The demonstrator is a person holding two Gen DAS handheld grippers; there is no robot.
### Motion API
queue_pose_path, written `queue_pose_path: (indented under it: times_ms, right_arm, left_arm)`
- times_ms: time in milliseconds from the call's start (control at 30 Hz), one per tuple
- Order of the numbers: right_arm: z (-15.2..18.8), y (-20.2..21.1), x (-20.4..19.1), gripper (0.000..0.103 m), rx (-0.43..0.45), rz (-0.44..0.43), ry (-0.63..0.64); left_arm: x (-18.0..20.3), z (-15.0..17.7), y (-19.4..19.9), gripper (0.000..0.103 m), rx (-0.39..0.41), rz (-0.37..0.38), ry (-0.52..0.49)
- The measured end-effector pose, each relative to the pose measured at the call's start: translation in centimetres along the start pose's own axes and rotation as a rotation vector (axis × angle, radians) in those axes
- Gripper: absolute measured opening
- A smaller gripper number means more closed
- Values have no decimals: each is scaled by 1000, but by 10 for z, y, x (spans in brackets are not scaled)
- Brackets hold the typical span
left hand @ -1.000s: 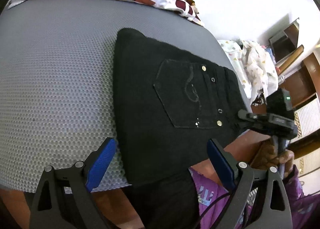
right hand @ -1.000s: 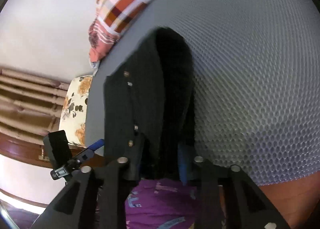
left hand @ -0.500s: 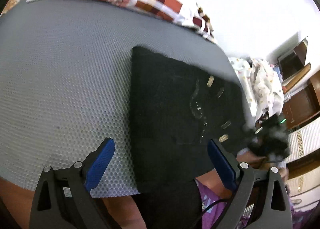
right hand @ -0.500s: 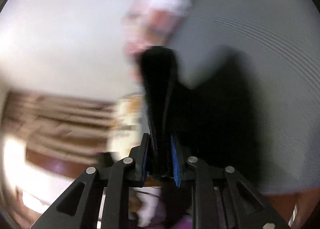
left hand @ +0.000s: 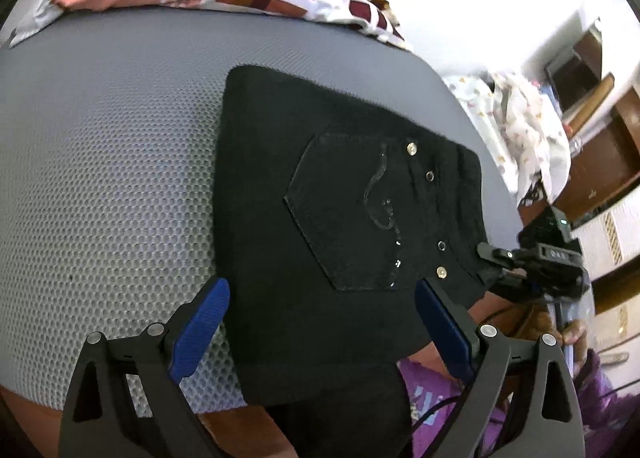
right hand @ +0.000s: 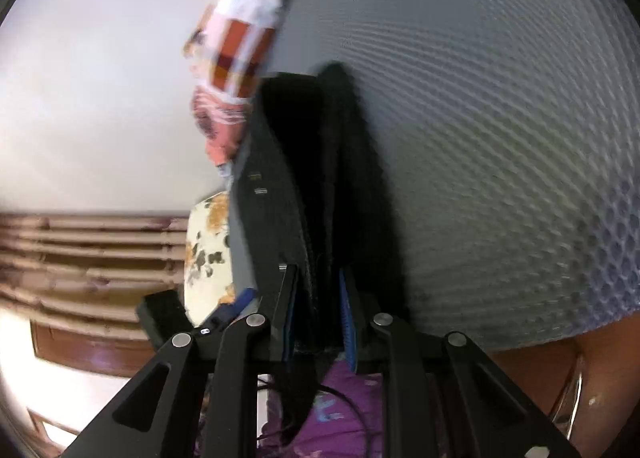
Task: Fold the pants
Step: 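Press the folded jeans flat with the right gripper and open it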
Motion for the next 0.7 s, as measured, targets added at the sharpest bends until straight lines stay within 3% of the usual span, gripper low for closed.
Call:
queue_pose_path:
  times_ms: [67, 233, 267, 333, 433, 567, 633, 700]
  right_arm:
    - [-5, -1, 16, 16, 9, -56, -69]
    - [-7, 2, -5, 37, 7, -25, 3]
    - [-9, 6, -11, 41, 19, -9, 29]
    - [-13, 13, -27, 62, 45, 67, 119]
    - [-20, 9, -49, 73, 15, 151, 251]
    - [-30, -15, -58, 75, -51, 273, 370]
    - [-33, -23, -55, 75, -86, 288, 395]
    - [-38, -27, -50, 74, -101, 309, 404]
  left_arm:
    - [2, 0, -3, 94, 13, -35, -29]
    - [-1, -3, -3, 94, 36, -74, -55]
    - [-2, -4, -2, 94, 42, -78, -52]
    - [-7, -7, 0, 94, 62, -90, -43]
    - [-14, -11, -6, 94, 47, -66, -41]
    - [-23, -17, -23, 94, -1, -42, -54]
    - [-29, -21, -31, 94, -23, 23, -55]
    - [-32, -26, -37, 94, -33, 42, -67]
Point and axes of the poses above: each gripper's, at about its wrist camera, not at the fingertips, and y roughly against the way its jaws point, x to its right, z to its underside, the point moved 1 cm from there along -y, roughly the way its jaws point, and after that the axes turned 11 degrees about -z, right-handed, at the moved point
